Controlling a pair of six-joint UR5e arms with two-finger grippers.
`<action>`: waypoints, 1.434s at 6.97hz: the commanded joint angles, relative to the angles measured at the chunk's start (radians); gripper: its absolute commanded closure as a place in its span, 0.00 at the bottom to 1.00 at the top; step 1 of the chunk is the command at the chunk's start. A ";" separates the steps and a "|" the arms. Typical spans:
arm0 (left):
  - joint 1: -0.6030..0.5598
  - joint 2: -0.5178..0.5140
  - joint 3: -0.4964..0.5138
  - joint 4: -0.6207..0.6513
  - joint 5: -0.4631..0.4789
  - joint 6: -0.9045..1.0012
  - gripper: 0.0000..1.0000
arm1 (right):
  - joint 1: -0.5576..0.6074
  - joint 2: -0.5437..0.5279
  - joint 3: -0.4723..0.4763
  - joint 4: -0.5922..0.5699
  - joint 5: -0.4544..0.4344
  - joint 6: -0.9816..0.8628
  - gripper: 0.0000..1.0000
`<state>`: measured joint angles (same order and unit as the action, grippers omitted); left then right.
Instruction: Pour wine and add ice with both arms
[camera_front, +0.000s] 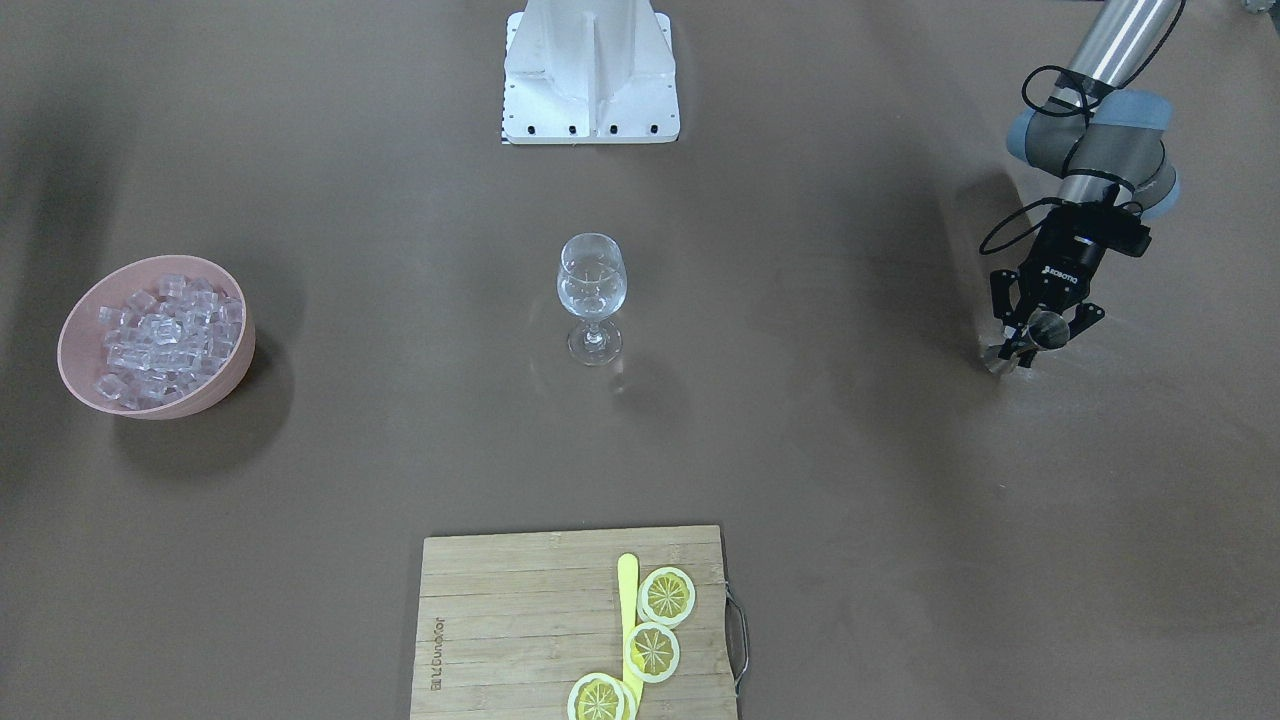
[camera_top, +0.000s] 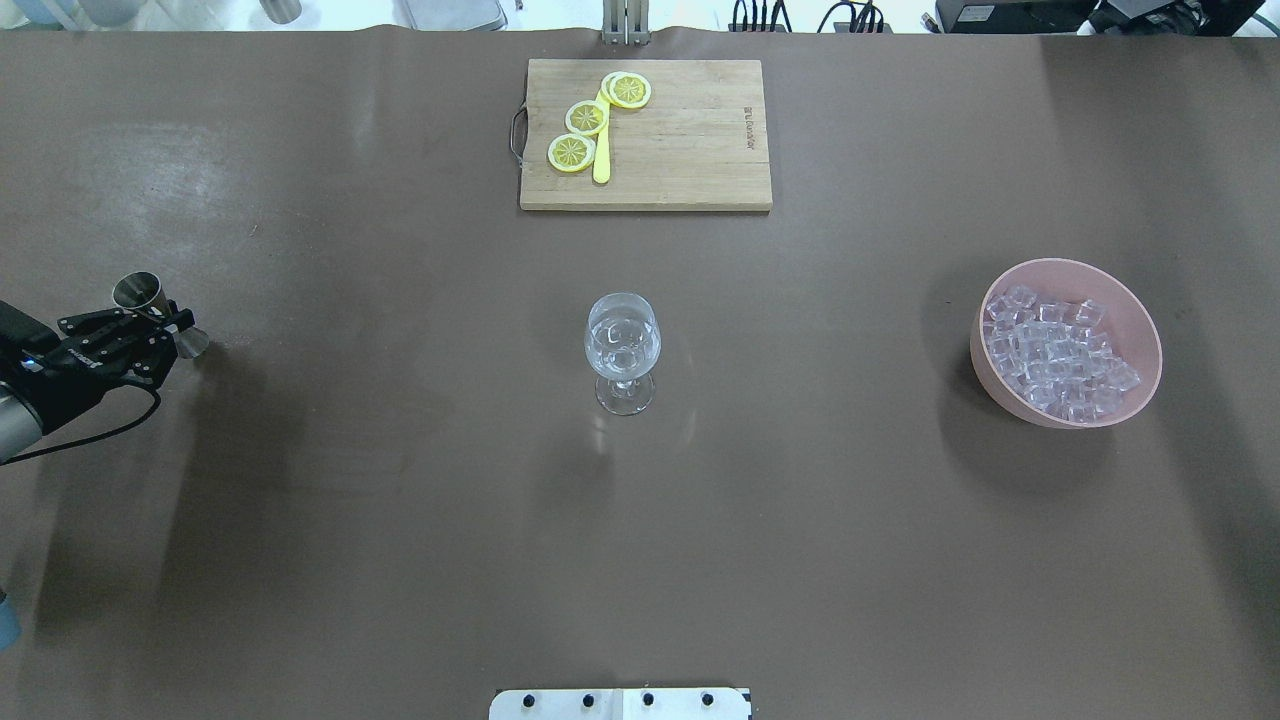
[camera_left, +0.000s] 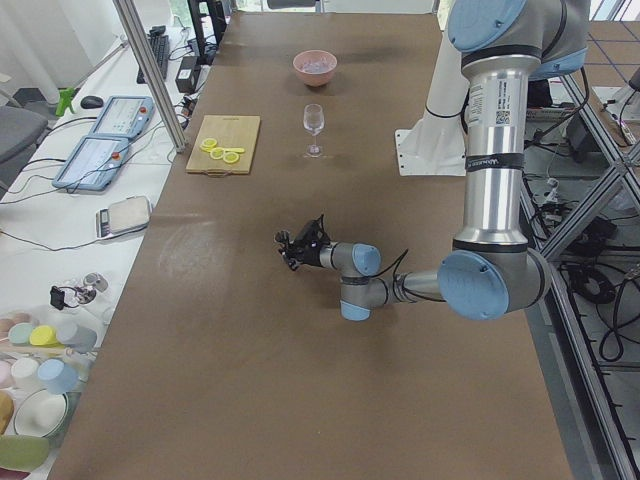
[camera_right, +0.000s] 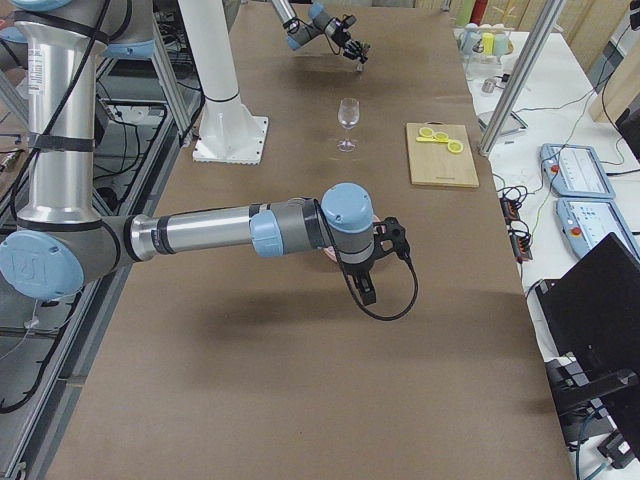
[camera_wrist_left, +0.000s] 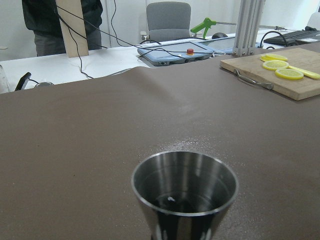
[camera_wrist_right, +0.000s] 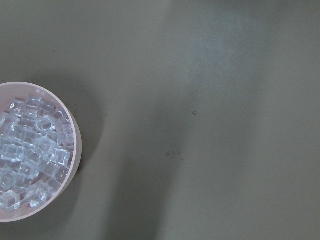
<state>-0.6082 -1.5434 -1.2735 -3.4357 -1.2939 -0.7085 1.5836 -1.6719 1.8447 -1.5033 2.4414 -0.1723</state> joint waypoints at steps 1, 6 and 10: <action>-0.014 -0.001 -0.059 -0.005 -0.147 0.003 1.00 | 0.001 0.000 0.004 0.002 -0.002 -0.003 0.00; -0.064 0.081 -0.245 0.021 -0.200 0.118 1.00 | 0.001 -0.017 0.025 0.038 -0.008 -0.004 0.00; -0.010 -0.001 -0.296 0.111 -0.312 0.174 1.00 | 0.001 -0.112 0.010 0.363 -0.012 0.011 0.00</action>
<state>-0.6436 -1.5041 -1.5641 -3.3626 -1.5734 -0.5737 1.5843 -1.7603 1.8586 -1.2561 2.4293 -0.1710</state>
